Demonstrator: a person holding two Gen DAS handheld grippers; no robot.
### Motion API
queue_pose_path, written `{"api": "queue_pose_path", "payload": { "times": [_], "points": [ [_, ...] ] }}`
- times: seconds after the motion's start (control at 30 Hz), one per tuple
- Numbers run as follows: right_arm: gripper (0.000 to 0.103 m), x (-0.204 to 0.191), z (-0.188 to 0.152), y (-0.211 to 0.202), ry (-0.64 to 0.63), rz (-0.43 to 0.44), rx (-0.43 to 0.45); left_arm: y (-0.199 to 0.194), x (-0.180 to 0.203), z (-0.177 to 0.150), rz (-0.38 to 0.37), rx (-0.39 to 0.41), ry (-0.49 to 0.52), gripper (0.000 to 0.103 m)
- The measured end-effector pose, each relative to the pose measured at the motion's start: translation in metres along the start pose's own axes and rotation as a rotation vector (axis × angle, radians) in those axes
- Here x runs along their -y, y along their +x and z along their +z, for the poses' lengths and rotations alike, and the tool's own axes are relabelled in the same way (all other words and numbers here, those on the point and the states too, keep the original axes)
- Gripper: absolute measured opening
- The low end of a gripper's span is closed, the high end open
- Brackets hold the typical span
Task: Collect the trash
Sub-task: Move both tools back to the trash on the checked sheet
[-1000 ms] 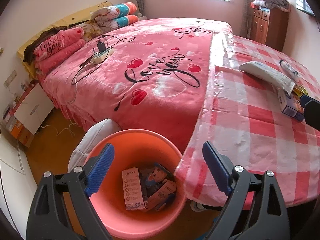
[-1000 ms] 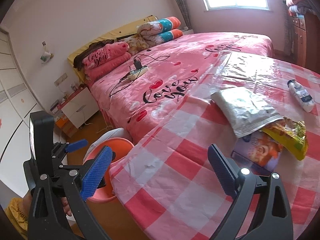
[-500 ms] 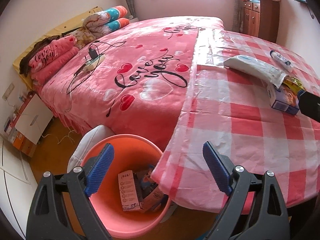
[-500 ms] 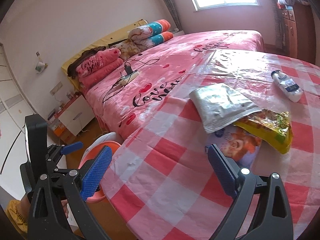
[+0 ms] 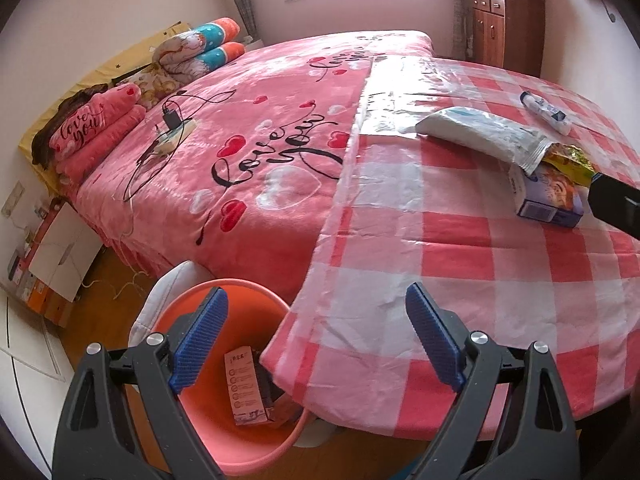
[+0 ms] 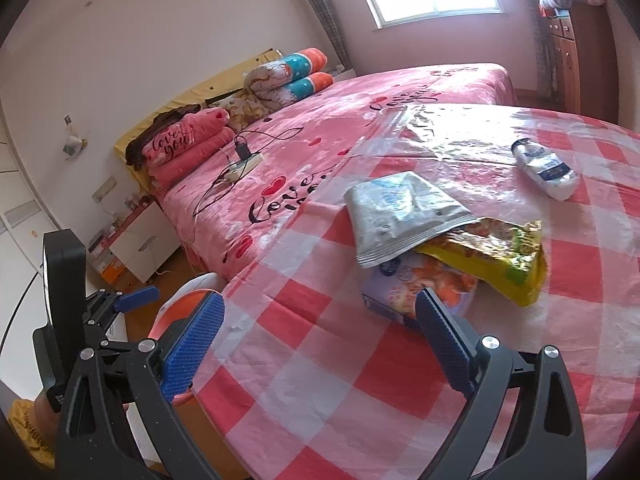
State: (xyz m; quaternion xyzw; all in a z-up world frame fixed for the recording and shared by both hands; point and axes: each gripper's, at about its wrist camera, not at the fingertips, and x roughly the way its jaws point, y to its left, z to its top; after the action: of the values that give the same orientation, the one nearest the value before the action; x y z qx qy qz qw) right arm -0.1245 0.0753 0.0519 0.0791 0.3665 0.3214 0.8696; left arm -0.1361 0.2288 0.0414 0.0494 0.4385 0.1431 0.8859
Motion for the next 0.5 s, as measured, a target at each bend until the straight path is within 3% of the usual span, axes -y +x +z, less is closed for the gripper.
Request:
{"api": "queue_pose_path", "payload": {
  "times": [0.5],
  "points": [
    [0.095, 0.042, 0.002, -0.012, 0.046, -0.085, 0.032, -0.002, 0.037, 0.011, -0.032, 0.001, 0.060, 0.091]
  ]
}}
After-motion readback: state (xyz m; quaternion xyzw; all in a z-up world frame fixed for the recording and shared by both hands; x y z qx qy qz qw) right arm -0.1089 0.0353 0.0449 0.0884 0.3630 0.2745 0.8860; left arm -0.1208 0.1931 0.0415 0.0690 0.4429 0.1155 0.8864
